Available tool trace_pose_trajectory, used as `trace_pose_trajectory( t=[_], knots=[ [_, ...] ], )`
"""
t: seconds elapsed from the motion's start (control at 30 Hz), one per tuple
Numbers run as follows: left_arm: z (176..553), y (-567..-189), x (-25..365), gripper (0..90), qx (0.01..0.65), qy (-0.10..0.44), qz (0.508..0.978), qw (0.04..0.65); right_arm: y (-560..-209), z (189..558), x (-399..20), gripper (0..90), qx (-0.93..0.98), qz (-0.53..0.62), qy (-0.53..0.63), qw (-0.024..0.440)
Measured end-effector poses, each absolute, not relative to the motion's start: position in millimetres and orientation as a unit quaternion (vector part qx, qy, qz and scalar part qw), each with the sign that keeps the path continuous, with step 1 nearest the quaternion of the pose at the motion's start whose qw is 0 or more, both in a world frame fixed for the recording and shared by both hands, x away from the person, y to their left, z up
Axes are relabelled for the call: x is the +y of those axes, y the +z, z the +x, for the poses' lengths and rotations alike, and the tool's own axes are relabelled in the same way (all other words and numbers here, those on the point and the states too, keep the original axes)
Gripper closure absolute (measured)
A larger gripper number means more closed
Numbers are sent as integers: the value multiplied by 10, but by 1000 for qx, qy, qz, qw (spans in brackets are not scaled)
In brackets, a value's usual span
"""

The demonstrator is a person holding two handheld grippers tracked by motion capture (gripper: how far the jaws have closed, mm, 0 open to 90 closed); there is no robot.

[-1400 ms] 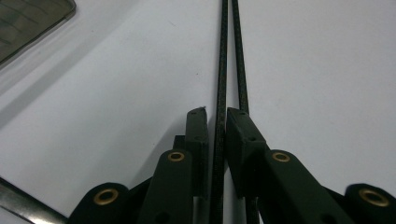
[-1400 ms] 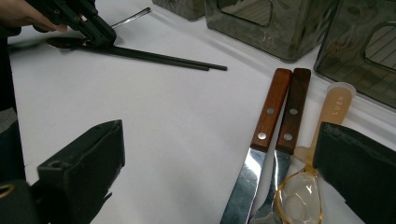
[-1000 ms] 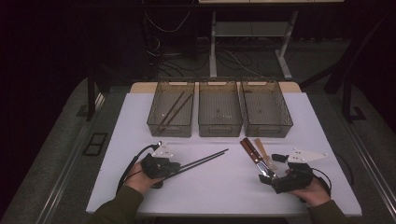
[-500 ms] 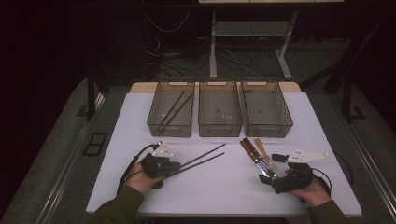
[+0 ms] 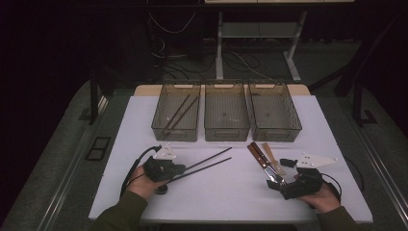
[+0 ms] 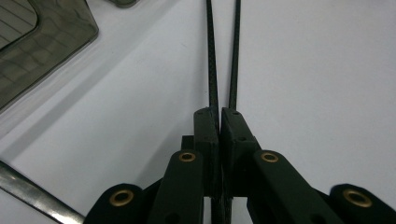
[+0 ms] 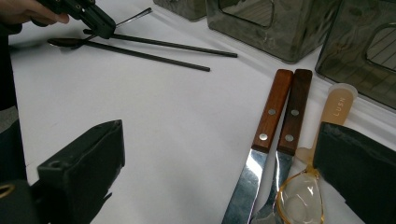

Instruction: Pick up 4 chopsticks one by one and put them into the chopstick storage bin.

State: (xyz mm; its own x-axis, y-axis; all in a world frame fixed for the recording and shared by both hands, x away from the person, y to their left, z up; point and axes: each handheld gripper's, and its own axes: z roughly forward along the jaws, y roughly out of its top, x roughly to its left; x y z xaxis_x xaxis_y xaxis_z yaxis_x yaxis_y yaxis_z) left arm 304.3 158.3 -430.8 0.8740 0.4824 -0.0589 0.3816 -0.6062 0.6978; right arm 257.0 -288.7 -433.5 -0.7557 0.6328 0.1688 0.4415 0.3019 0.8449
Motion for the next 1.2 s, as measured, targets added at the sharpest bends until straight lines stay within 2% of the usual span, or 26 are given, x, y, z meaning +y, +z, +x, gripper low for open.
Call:
trace_pose_trajectory(
  t=[1.2],
  knots=[
    [3014, -3943, 1740, 848, 227, 59, 867, 440, -4366, 2598, -2876, 24, 803, 338, 480, 98]
  ],
)
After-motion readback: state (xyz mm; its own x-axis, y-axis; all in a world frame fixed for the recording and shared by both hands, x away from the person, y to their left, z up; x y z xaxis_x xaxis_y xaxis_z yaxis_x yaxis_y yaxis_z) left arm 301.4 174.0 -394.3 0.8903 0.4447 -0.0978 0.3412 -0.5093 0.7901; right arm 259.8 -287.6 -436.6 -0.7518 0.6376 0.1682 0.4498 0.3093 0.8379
